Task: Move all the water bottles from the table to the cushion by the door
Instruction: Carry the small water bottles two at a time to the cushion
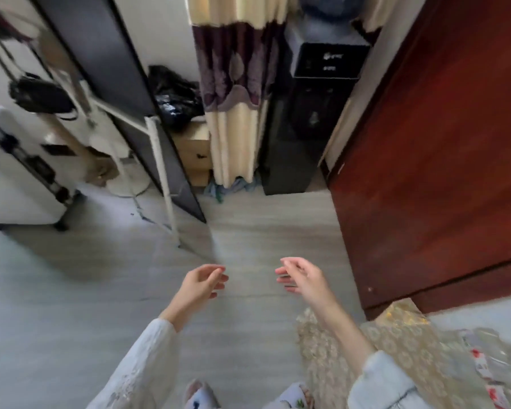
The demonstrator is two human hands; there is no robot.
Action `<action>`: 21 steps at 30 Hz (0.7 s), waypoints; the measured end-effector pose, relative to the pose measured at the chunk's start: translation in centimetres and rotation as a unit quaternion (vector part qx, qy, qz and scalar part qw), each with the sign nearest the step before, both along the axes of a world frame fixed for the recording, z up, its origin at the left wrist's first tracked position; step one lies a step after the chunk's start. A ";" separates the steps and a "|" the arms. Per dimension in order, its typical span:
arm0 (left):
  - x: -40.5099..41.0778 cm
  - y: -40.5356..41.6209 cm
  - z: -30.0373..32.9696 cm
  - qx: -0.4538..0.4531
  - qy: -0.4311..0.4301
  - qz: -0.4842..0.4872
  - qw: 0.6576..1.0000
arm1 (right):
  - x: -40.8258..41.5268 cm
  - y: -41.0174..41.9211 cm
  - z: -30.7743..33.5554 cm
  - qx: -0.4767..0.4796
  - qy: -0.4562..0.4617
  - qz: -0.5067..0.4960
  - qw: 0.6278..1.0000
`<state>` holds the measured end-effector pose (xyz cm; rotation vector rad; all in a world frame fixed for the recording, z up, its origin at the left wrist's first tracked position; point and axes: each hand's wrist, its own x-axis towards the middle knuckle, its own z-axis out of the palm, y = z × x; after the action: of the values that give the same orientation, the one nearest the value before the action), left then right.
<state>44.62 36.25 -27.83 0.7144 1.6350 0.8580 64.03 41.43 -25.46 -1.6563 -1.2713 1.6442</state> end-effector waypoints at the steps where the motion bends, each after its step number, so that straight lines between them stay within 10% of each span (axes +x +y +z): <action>1: -3.2 -1.2 0.2 0.003 0.004 0.028 1.000 | -3.5 0.1 0.0 0.002 0.001 0.034 0.999; 21: -44.3 -21.9 3.9 0.032 0.058 0.546 0.835 | -61.0 -6.3 2.4 0.034 0.096 0.573 0.813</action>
<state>0.31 14.31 -23.92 -0.2399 2.1158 1.6871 2.99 35.11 -23.05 -0.5310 -2.3979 2.2198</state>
